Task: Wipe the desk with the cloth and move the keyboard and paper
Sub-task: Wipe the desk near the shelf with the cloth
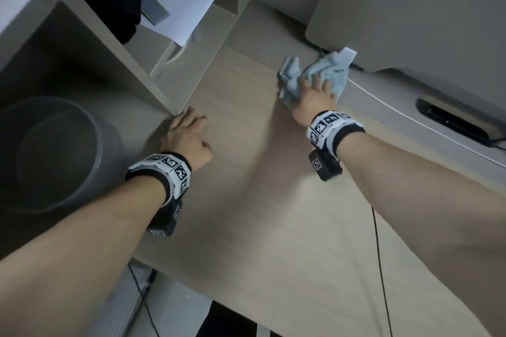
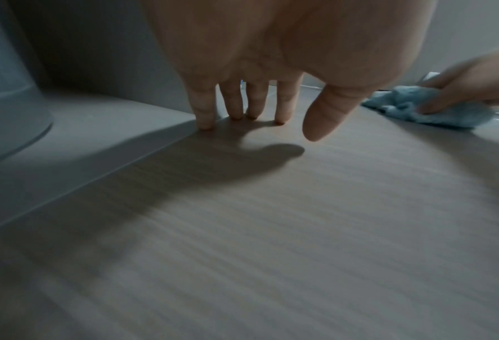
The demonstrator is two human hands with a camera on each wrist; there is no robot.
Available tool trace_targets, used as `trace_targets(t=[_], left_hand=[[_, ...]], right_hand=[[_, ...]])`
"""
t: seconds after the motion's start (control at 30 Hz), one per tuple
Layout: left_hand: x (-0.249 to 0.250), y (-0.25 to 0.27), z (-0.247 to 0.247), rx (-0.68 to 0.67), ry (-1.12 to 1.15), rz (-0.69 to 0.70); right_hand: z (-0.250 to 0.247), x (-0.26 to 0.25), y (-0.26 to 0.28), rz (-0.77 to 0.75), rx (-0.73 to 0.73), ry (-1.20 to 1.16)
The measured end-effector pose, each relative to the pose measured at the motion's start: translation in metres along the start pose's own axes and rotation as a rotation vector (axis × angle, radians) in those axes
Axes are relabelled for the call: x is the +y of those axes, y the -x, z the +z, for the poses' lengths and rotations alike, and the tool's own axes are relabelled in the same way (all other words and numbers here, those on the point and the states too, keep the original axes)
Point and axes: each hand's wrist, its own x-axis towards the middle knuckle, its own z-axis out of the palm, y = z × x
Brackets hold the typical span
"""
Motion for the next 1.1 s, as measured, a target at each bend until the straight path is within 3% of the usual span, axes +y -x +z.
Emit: trace_targets(t=[0.13, 0.23, 0.3, 0.4, 0.47, 0.53, 0.63, 0.7, 0.77, 0.9, 0.97, 1.03, 1.1], left_hand=[[-0.009, 0.009, -0.002, 0.011, 0.015, -0.007], [-0.018, 0.029, 0.004, 0.016, 0.108, -0.060], [-0.024, 0.045, 0.004, 0.024, 0.141, -0.102], [-0.038, 0.062, 0.002, 0.044, 0.151, -0.165], [-0.049, 0.070, 0.003, 0.034, 0.165, -0.220], [-0.059, 0.076, 0.005, 0.010, 0.156, -0.246], [-0.068, 0.081, 0.008, -0.010, 0.120, -0.232], [-0.071, 0.082, 0.009, -0.033, 0.103, -0.214], [-0.068, 0.082, 0.009, -0.056, 0.087, -0.215], [-0.062, 0.081, 0.007, -0.082, 0.075, -0.251], [-0.059, 0.083, 0.007, -0.085, 0.065, -0.262], [-0.058, 0.084, 0.007, -0.082, 0.061, -0.274], [-0.057, 0.083, 0.006, -0.095, 0.059, -0.275]], right_hand=[[0.028, -0.080, 0.048, -0.519, -0.178, 0.188], [0.044, -0.084, 0.076, -0.805, -0.262, 0.295], [0.033, -0.076, 0.054, -0.777, -0.213, 0.312], [0.010, -0.085, 0.004, -0.424, -0.138, 0.219], [0.006, -0.106, -0.005, -0.288, -0.121, 0.186], [0.021, -0.129, 0.016, -0.392, -0.133, 0.227], [0.060, -0.144, 0.084, -0.774, -0.203, 0.344], [0.072, -0.132, 0.110, -0.938, -0.266, 0.375], [0.064, -0.109, 0.096, -0.909, -0.254, 0.355], [0.033, -0.073, 0.040, -0.317, -0.072, 0.154], [0.032, -0.087, 0.040, -0.190, -0.098, 0.135], [0.047, -0.112, 0.068, -0.331, -0.162, 0.209], [0.071, -0.125, 0.113, -0.613, -0.185, 0.265]])
